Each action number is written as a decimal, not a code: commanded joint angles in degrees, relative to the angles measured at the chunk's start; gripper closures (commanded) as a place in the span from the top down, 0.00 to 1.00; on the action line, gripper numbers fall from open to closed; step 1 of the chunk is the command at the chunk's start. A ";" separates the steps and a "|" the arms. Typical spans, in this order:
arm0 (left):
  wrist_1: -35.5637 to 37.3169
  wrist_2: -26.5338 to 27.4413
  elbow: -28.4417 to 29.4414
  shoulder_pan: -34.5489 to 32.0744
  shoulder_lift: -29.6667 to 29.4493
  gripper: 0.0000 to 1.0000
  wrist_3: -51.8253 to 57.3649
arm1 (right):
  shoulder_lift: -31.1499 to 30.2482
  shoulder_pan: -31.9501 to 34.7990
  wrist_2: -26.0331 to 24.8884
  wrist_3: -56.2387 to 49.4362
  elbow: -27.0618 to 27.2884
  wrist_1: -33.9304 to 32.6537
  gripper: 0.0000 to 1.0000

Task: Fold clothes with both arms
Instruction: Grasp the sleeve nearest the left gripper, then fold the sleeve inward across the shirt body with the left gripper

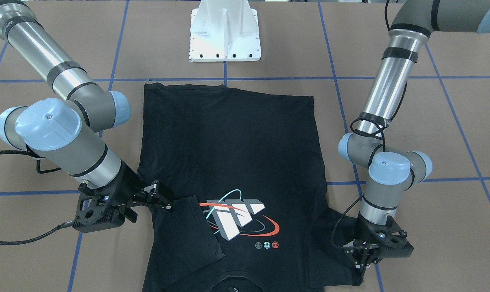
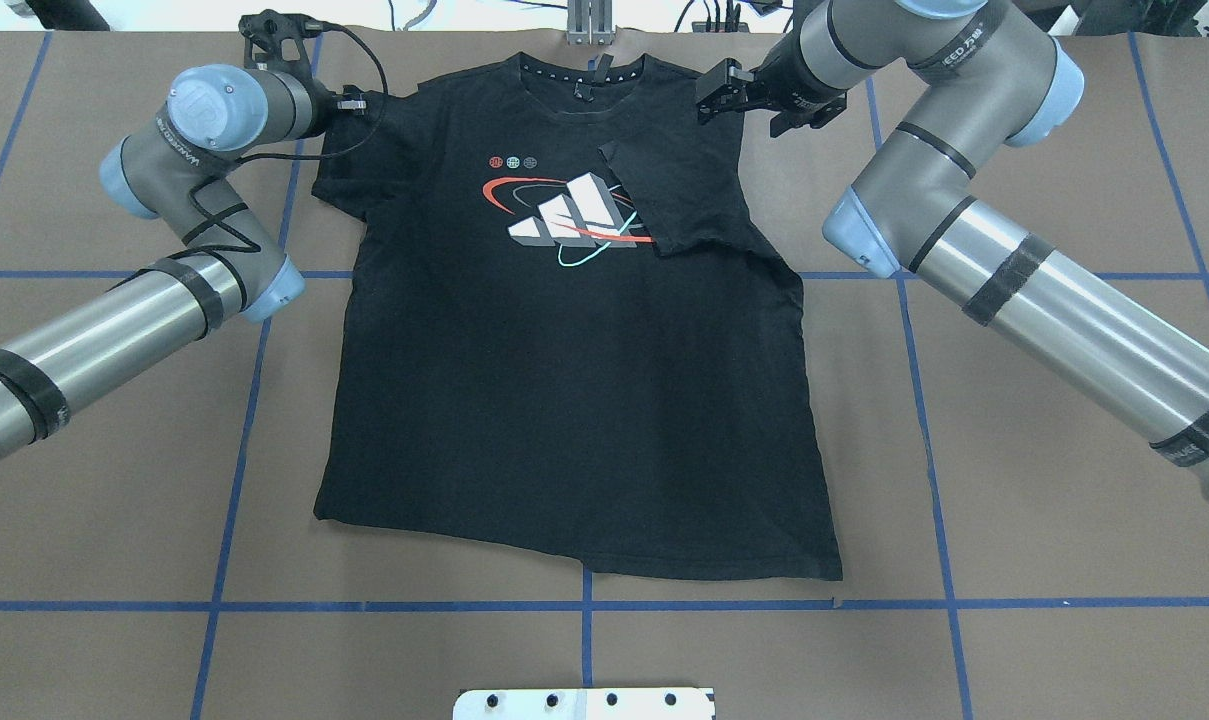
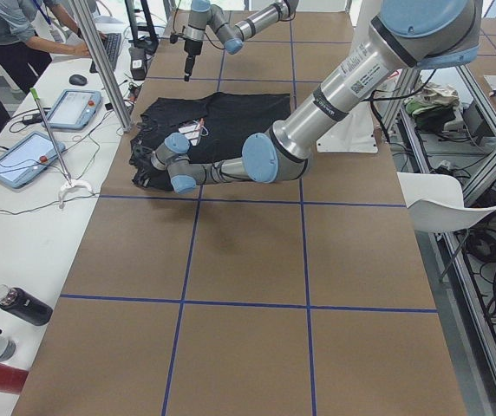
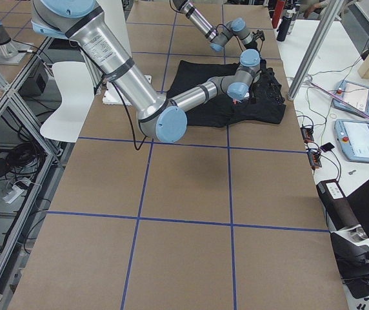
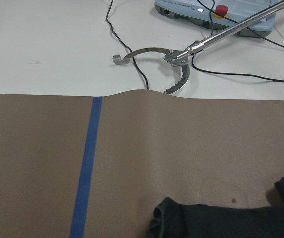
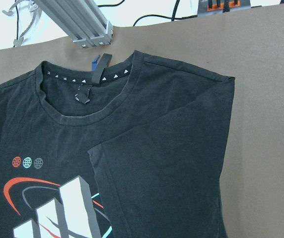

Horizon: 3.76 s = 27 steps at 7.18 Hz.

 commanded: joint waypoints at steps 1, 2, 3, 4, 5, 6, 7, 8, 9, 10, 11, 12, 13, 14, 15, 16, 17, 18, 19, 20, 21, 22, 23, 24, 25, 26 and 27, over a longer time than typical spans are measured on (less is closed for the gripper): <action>0.59 -1.82 -3.59 -0.98 0.21 0.00 0.51 | -0.06 0.00 0.00 0.07 0.08 0.10 1.00; 3.37 -2.34 -8.04 -1.33 1.43 0.00 0.51 | -0.06 0.00 0.00 -0.01 0.08 0.10 1.00; 10.02 -2.61 -16.96 -1.34 5.19 0.00 0.51 | -0.06 0.00 0.00 0.07 0.08 0.10 1.00; 14.43 -2.61 -24.62 -1.07 8.01 0.00 0.33 | 0.02 -0.09 0.00 0.07 0.08 0.10 1.00; 17.09 -2.52 -27.13 0.41 8.12 0.00 -2.02 | 0.02 -0.09 0.00 -0.01 -0.01 0.01 1.00; 17.11 -2.35 -27.25 2.95 8.13 0.00 -8.48 | 0.02 -0.09 -0.09 -0.02 -0.01 0.01 1.00; 17.20 -2.17 -27.16 4.19 7.86 0.00 -11.76 | 0.02 -0.09 -0.09 -0.02 -0.01 0.01 1.00; 17.20 -2.00 -27.07 5.25 7.34 0.00 -15.36 | 0.02 -0.09 -0.09 -0.02 0.08 0.01 1.00; 17.11 -1.91 -26.38 5.95 5.68 0.00 -18.27 | 0.02 -0.09 -0.09 -0.02 0.08 0.10 1.00; 17.64 -1.91 -24.89 6.13 3.05 0.00 -20.48 | 0.02 -0.09 -0.09 -0.02 0.08 0.10 1.00; 17.38 -1.39 -20.00 6.14 -1.06 0.00 -21.28 | 0.02 0.00 0.00 -0.02 0.08 0.10 1.00; 17.03 1.75 -16.30 6.14 -3.45 0.00 -21.55 | 0.02 0.08 -0.09 -0.10 0.08 0.10 1.00; 16.77 1.87 -16.09 6.05 -3.56 0.00 -21.64 | 0.02 0.17 -0.09 -0.28 0.08 0.01 1.00; 14.33 2.57 -15.82 6.05 -3.56 0.00 -21.81 | 0.02 0.17 -0.09 -0.19 0.08 0.01 1.00; 12.21 2.75 -14.86 6.13 -4.52 0.00 -23.73 | 0.02 0.17 -0.09 -0.19 0.08 0.01 1.00; 10.02 3.01 -12.07 6.22 -6.36 0.00 -24.19 | -0.06 0.17 -0.09 -0.19 0.08 0.01 1.00; 9.73 4.23 -11.69 6.48 -6.46 0.00 -24.36 | -0.50 0.09 -0.09 -0.28 0.08 0.10 1.00; 9.73 4.24 -11.60 6.49 -6.38 0.05 -24.37 | -0.59 0.08 -0.09 -0.28 -0.01 0.10 1.00; 9.73 4.24 -11.60 6.49 -6.38 0.55 -24.28 | -0.68 0.08 -0.18 -0.28 -0.01 0.10 1.00; 9.73 4.24 -11.60 6.57 -6.38 1.00 -24.02 | -0.68 0.17 -0.70 -0.37 -0.01 0.01 1.00; 9.64 4.07 -11.69 6.58 -6.38 1.00 -24.01 | -0.68 0.09 -0.79 -0.28 -0.01 0.01 1.00; 9.64 3.81 -11.95 6.49 -6.38 1.00 -24.01 | -0.59 0.08 -0.79 -0.28 -0.01 0.01 1.00; 9.64 3.54 -12.22 6.49 -6.38 1.00 -24.01 | -0.59 0.08 -0.79 -0.28 -0.01 0.01 1.00; 9.38 1.10 -13.18 6.23 -6.38 1.00 -24.01 | -0.59 0.08 -0.79 -0.11 -0.01 0.01 1.00; 9.29 -1.53 -14.75 5.79 -6.03 1.00 -24.10 | -0.50 0.08 -0.70 0.16 0.08 0.10 1.00; 9.38 -2.51 -17.73 5.52 -4.11 1.00 -23.93 | -0.42 0.08 -0.70 0.16 0.34 0.10 1.00; 9.81 -5.40 -24.54 5.52 1.39 1.00 -23.84 | -0.50 0.17 -0.01 0.16 0.78 -0.16 1.00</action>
